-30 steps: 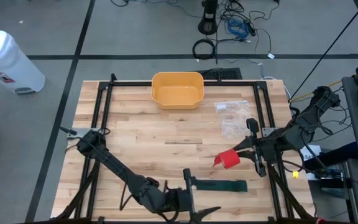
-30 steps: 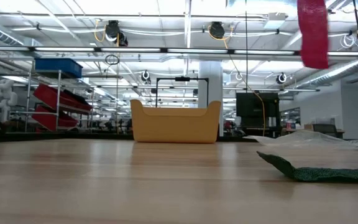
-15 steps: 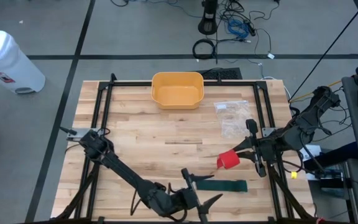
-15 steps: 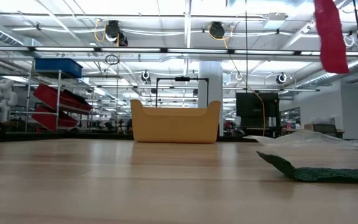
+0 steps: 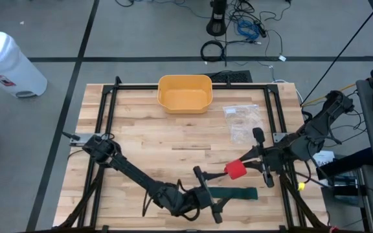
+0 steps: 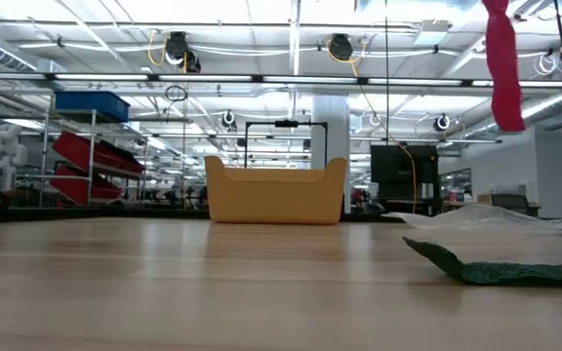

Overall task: Roll bandage
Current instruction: Roll the red bandage

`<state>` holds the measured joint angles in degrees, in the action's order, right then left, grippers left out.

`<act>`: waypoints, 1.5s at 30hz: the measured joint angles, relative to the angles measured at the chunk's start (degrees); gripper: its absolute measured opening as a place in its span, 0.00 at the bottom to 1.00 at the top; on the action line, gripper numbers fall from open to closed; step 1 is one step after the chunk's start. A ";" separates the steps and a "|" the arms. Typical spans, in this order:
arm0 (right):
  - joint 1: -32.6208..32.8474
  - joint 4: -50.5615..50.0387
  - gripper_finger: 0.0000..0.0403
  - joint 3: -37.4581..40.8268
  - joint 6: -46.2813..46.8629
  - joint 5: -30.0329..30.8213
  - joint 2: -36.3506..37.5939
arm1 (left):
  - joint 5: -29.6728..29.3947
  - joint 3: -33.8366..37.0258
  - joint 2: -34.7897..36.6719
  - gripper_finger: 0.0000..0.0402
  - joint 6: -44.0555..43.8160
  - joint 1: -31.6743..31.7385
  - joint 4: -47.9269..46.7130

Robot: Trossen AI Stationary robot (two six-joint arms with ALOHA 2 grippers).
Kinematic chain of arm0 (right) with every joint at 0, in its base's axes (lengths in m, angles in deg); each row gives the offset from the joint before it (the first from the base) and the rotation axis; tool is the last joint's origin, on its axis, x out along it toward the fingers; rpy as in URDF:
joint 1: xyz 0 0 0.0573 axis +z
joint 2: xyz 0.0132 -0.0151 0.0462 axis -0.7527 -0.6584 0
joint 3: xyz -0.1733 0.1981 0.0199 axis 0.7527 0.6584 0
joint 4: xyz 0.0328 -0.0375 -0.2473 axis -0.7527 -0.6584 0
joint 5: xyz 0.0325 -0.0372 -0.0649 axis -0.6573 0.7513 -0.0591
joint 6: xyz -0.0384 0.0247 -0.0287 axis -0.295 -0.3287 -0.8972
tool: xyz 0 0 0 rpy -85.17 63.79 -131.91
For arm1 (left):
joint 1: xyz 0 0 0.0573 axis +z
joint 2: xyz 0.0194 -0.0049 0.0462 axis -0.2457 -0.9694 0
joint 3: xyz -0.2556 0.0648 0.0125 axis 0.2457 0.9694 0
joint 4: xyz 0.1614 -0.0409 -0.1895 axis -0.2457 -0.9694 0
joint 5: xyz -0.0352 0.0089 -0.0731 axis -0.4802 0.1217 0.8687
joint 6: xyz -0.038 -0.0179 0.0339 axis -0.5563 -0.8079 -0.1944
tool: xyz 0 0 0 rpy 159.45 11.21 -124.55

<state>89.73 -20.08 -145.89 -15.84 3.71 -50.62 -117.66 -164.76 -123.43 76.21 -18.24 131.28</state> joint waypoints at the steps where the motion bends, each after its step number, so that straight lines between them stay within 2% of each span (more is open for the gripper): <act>1: 0.00 0.20 0.10 0.00 0.00 0.00 -0.38 | -0.02 0.00 0.00 0.78 0.52 0.14 0.00; 21: 0.01 6.02 0.10 0.00 -3.02 0.63 -1.55 | 1.25 -0.04 0.00 0.77 2.98 0.96 0.04; 33: 0.00 5.98 0.10 0.00 -3.25 0.68 -1.61 | 0.70 -0.04 0.00 0.48 2.81 2.13 1.20; 45: 0.00 5.72 0.10 0.00 -3.17 0.59 -1.66 | -0.41 -0.04 0.00 0.30 3.81 2.42 1.26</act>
<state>89.73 -14.36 -145.89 -19.01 4.30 -52.28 -118.08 -164.80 -123.43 80.02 -15.82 132.54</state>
